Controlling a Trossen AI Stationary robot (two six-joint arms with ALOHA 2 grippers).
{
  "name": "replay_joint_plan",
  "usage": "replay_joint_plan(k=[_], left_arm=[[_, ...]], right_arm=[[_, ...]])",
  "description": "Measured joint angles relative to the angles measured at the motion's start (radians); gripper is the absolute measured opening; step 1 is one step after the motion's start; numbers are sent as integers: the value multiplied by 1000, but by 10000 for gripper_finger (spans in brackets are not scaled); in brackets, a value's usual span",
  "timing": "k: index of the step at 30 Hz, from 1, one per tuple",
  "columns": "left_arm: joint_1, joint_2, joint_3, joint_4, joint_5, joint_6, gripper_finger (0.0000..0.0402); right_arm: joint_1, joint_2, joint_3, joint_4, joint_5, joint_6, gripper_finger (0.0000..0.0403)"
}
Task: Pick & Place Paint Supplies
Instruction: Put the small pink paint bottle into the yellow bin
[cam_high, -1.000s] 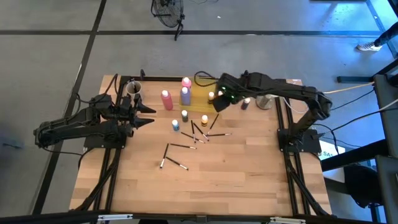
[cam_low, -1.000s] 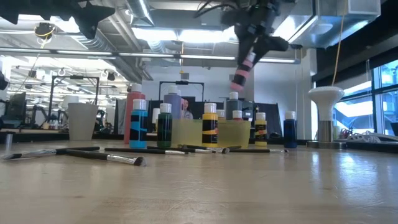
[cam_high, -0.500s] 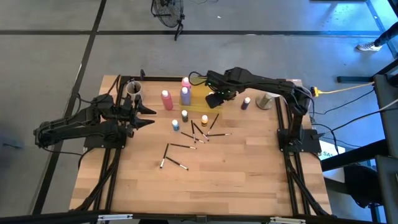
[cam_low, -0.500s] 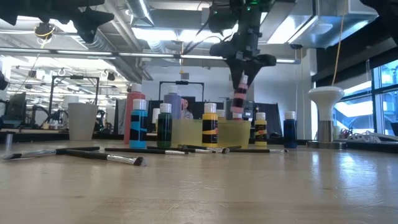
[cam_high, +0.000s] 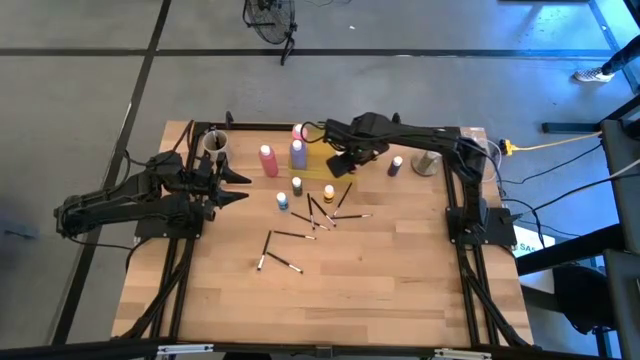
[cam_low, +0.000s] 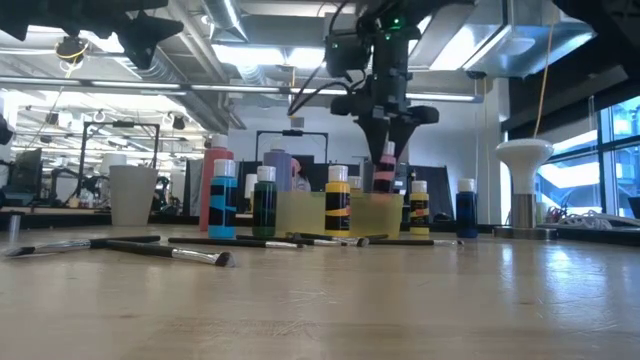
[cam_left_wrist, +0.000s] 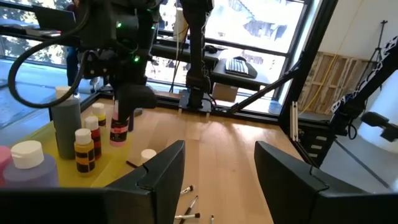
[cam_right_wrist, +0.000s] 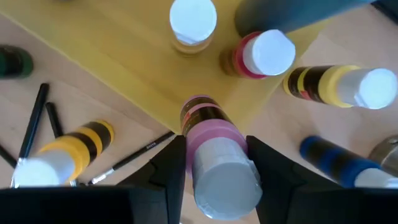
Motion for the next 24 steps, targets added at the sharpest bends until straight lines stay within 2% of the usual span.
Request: replay_joint_plan(k=[16, 24], left_arm=[[0, 0, 0, -22, 0, 0, 190], [0, 0, 0, -23, 0, -1, 190]], right_arm=[[-29, 47, 0, 6, -75, 217, 139], [-30, 47, -1, 15, -91, 212, 138]])
